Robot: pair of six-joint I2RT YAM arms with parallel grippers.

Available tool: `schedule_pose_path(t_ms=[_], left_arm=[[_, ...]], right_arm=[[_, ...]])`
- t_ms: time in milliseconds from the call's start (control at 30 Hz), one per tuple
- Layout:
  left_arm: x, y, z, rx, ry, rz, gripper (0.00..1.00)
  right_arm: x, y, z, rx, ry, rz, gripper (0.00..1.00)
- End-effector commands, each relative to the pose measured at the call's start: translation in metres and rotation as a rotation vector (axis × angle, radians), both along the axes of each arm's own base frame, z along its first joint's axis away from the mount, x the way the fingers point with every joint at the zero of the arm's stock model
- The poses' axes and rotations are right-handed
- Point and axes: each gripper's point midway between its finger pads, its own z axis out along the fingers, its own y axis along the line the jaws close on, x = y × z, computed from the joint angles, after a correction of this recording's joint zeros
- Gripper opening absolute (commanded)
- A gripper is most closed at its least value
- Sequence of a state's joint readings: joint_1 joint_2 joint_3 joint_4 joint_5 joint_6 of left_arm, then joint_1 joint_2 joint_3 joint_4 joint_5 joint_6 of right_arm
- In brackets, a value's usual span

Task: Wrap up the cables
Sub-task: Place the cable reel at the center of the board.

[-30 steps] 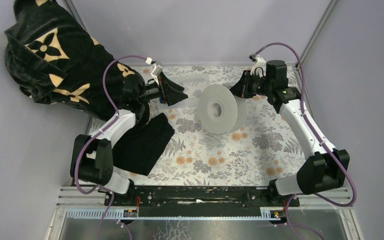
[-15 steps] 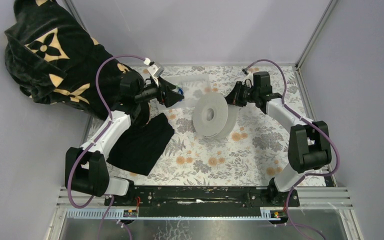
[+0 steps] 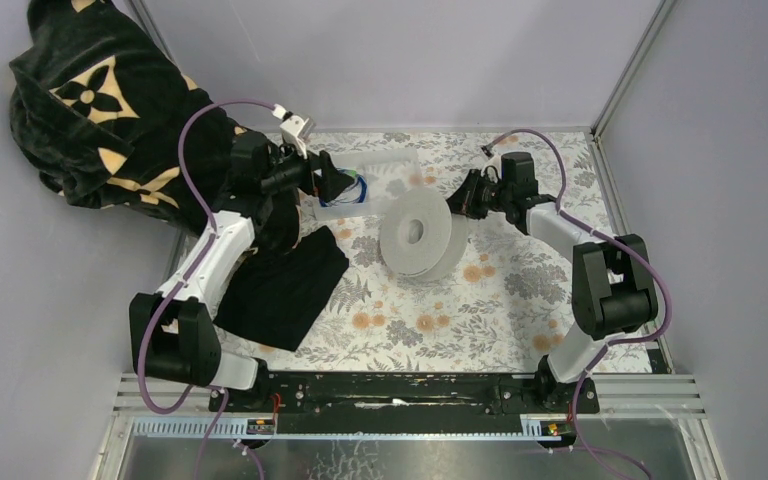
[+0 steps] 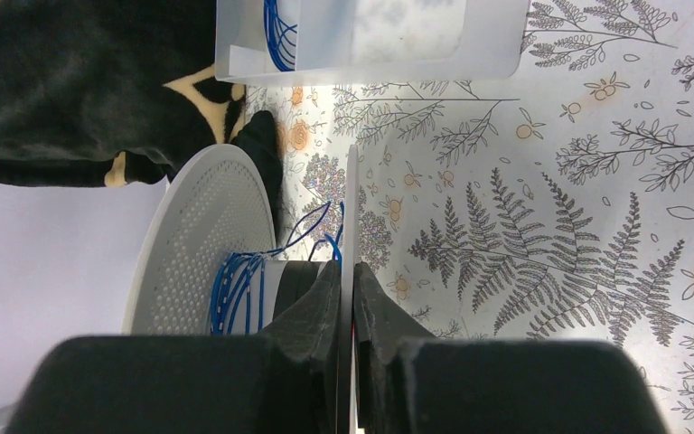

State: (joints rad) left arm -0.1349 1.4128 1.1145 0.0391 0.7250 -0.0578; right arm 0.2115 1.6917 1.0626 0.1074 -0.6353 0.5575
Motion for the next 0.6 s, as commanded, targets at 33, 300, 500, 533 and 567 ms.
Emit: schedule_pose_path(t_ms=[33,300,500,533,567], left_arm=[[0.019,0.036,0.011,0.067,-0.034,0.165,1.0],[0.015,0.07,0.039,0.069,-0.139,0.29,1.0],[0.009,0.066,0.04,0.045,-0.104,0.272,1.0],[0.008,0.066,0.041,0.042,-0.104,0.269,1.0],[0.007,0.066,0.042,0.04,-0.106,0.27,1.0]], right_arm=[[-0.001,0.015,0.02,0.087,-0.049,0.039,0.0],[-0.01,0.022,0.012,0.096,-0.03,0.049,0.0],[-0.014,0.033,-0.001,0.103,-0.003,0.072,0.0],[-0.015,0.034,-0.004,0.106,0.006,0.077,0.0],[-0.015,0.035,-0.006,0.108,0.009,0.08,0.0]])
